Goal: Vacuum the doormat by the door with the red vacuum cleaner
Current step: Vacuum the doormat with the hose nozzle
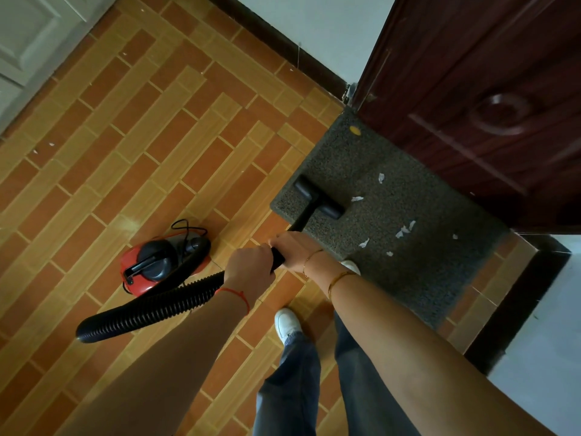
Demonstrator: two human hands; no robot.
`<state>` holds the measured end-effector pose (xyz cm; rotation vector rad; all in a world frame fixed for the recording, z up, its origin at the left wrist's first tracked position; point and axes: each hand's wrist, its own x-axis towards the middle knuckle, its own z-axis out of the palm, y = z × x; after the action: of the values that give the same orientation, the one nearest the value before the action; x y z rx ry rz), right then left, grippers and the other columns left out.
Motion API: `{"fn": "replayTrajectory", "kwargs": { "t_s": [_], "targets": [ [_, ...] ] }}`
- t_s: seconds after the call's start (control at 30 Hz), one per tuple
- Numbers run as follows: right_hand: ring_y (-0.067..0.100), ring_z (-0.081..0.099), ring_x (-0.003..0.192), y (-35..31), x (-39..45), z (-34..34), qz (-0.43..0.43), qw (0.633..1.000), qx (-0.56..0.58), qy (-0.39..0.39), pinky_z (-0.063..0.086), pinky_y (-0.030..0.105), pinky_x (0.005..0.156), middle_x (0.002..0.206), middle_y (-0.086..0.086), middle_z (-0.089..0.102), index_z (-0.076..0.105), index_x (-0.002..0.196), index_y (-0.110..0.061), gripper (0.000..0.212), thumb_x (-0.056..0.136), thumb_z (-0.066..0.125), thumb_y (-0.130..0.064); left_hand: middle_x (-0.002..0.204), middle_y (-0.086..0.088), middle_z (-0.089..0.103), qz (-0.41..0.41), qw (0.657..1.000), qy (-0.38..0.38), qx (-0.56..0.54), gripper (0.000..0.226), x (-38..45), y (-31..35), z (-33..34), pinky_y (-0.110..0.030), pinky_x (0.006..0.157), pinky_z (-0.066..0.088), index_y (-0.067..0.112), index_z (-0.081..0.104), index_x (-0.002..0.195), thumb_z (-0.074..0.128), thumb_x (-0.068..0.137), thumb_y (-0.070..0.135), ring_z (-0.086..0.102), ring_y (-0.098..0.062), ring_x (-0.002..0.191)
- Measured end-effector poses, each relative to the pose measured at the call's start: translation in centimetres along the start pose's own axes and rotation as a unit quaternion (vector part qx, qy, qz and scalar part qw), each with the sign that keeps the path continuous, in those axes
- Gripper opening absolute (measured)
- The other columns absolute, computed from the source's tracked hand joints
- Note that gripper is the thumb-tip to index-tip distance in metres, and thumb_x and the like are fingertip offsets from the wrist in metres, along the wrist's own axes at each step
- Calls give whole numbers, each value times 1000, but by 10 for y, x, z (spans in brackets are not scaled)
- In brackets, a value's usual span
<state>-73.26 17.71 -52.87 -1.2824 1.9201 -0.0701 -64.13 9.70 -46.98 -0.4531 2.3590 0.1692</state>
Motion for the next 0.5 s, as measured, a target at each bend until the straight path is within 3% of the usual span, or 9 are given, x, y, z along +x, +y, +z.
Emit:
{"fn": "replayTrajectory", "kwargs": {
  "t_s": [0.13, 0.33, 0.5],
  "targets": [
    [27, 67, 86, 37, 3, -14, 6, 1000, -9, 0, 56, 37, 68, 98, 8, 66, 57, 101, -11, 10, 92, 53, -12, 63, 3, 43, -6, 1000, 9, -27, 18, 24, 23, -13, -25, 43, 30, 13, 53, 103, 50, 92, 26, 41, -14, 49],
    [27, 66, 86, 111, 3, -47, 3, 1000, -16, 17, 46, 33, 63, 99, 9, 64, 57, 96, -8, 7, 93, 53, -14, 65, 3, 46, -6, 998, 16, -59, 16, 77, 74, -45, -24, 43, 32, 11, 52, 103, 50, 94, 25, 42, -12, 49],
    [30, 66, 90, 167, 10, -82, -1, 1000, -28, 9, 55, 40, 71, 102, 11, 64, 56, 99, -8, 12, 93, 54, -18, 70, 1, 51, -18, 997, 23, -68, 17, 122, 107, -72, -26, 43, 34, 11, 51, 106, 49, 95, 24, 44, -15, 50]
  ]
}}
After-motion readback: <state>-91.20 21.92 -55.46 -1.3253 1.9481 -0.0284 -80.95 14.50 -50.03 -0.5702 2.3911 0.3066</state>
